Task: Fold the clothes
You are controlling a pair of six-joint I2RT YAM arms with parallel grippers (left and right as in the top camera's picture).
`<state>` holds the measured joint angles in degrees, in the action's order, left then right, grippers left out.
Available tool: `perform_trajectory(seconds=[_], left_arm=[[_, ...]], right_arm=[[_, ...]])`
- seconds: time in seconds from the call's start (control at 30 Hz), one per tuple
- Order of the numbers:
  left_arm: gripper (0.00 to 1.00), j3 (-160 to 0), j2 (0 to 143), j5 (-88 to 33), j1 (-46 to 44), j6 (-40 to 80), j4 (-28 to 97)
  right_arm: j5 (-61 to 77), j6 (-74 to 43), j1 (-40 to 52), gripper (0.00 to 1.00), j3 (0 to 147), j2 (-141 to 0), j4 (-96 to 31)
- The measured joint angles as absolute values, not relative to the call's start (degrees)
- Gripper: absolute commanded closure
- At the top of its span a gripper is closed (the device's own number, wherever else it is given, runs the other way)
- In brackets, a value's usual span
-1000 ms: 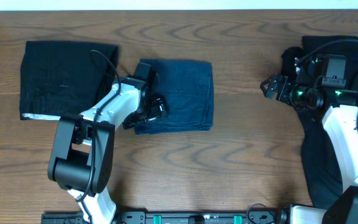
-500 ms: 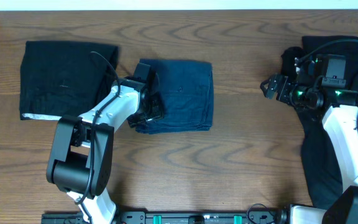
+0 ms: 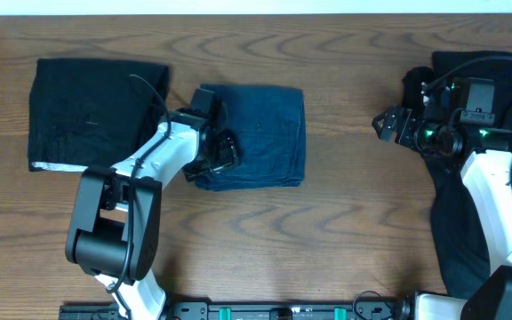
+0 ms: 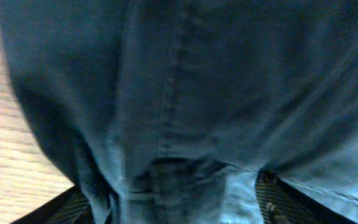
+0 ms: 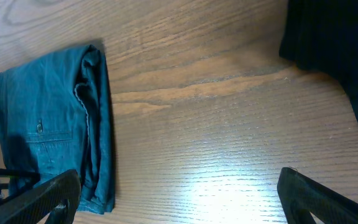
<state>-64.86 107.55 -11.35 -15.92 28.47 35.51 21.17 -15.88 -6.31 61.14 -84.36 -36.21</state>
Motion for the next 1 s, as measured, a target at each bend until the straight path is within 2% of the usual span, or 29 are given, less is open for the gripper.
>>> perform_trajectory(seconds=[0.17,0.63,0.7,0.87,1.0], left_arm=[[0.13,-65.01,107.42,-15.44,-14.94,28.42,35.46],[0.15,-65.06,107.37,-16.95,-16.19,28.99,35.31],[0.24,-65.06,107.37,-16.27,-16.38,29.74,35.29],[0.31,-65.01,107.48,-15.84,-16.4,30.22,35.22],[0.45,-64.93,107.55,-15.68,-16.4,30.55,35.18]], right_arm=[[21.17,-15.88,-6.31,0.01,61.14,-84.36,-36.21],[21.17,-15.88,-6.31,0.01,61.14,-84.36,-36.21],[21.17,-15.88,-6.31,0.01,61.14,-84.36,-36.21],[21.17,-15.88,-6.31,0.01,61.14,-84.38,-36.21],[21.17,-15.88,-6.31,0.01,61.14,-84.36,-36.21]])
